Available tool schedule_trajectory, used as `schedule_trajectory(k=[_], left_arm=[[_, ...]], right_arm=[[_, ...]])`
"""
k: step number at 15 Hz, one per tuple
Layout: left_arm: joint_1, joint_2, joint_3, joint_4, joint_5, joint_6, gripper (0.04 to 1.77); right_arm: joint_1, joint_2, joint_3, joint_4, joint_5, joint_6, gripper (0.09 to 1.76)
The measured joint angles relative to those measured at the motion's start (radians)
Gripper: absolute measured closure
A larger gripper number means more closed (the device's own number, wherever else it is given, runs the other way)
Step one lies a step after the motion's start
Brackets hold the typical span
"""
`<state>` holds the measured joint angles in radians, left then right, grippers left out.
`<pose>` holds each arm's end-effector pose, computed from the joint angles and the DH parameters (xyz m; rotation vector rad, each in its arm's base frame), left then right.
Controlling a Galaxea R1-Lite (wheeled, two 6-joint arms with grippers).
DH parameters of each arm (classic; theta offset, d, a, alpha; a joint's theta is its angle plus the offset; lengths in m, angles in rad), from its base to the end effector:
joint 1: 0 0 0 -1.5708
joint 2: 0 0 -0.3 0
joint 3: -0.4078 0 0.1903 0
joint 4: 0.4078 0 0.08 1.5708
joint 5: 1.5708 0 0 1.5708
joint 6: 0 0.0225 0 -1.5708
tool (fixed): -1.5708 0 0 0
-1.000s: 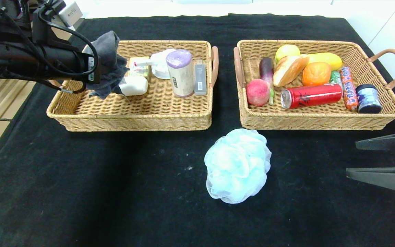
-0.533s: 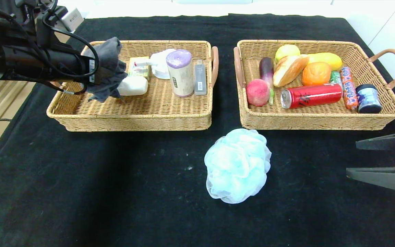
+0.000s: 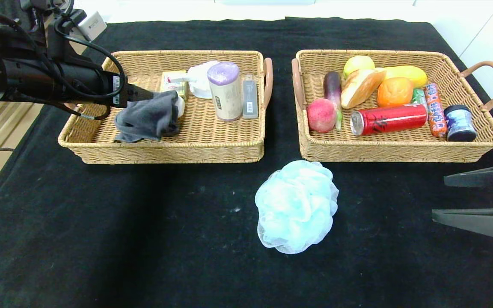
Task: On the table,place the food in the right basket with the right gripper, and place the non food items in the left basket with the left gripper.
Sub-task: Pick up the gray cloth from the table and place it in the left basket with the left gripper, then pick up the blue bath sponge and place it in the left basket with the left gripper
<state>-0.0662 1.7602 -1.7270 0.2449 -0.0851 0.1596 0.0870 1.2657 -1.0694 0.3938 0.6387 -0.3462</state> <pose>0.3312 -0.0239 0.3361 0.1556 0.2658 -0.1722 0.1756 0.0288 0.2715 -0.1577 0.4501 0.7935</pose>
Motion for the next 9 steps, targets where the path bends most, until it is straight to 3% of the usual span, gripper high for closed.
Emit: schedule_trajectory(k=[9], left_arm=[[-0.004,-0.01,0.016,0.008,-0.002,-0.004,0.21]], right_arm=[[0.0,0.0,0.0,0.0,0.0,0.0,0.14]])
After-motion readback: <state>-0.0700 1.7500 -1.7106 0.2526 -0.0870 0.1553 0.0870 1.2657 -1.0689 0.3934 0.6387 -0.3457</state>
